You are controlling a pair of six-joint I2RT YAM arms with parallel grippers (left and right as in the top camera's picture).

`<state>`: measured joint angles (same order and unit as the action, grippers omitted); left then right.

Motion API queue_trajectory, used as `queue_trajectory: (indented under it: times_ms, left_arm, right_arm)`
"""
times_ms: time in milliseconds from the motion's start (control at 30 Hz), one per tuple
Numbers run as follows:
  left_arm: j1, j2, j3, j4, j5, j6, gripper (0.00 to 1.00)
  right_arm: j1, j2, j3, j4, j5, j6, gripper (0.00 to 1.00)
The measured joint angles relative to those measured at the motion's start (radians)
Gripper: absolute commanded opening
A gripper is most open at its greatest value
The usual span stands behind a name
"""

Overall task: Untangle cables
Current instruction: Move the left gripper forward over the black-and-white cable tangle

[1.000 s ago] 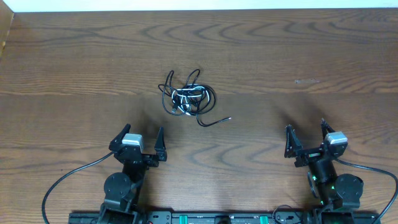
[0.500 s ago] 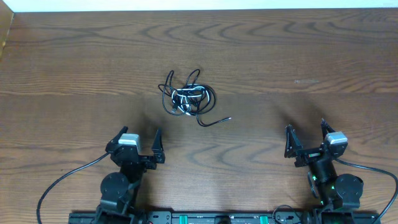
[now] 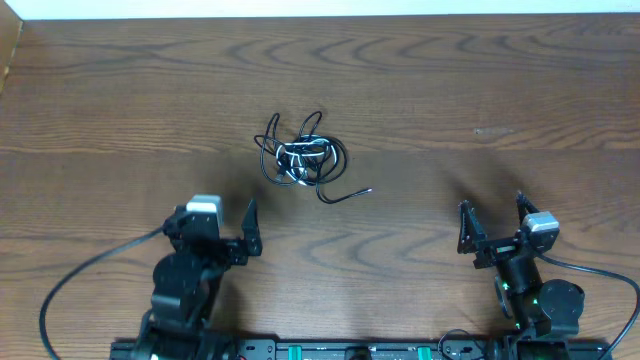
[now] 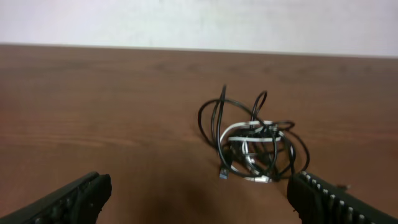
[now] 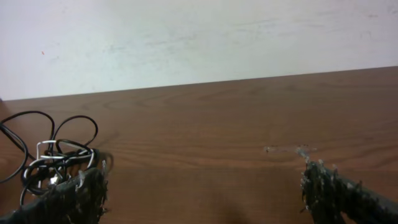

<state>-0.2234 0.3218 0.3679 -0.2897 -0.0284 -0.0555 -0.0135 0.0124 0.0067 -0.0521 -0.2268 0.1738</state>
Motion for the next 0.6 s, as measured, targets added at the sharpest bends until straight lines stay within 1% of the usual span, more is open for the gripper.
queue_trajectory:
  times_ms: [100,233,500,600]
  left_arm:
    - [0.0,0.137,0.062,-0.005,0.0,0.0,0.96]
    - [0.0,0.269,0.135,-0.023,0.0,0.0,0.96]
    - [0.0,0.417,0.282,-0.156,0.024,0.0,0.96]
    - [0.0,0.46,0.364,-0.243,0.04,0.0,0.96]
  right_arm:
    - [0.0,0.0,0.0,0.0,0.0,0.0,0.99]
    - [0.0,0.0,0.0,0.0,0.0,0.0,0.99]
    - [0.0,0.0,0.0,0.0,0.0,0.0,0.99]
    - [0.0,0.0,0.0,0.0,0.0,0.0,0.99]
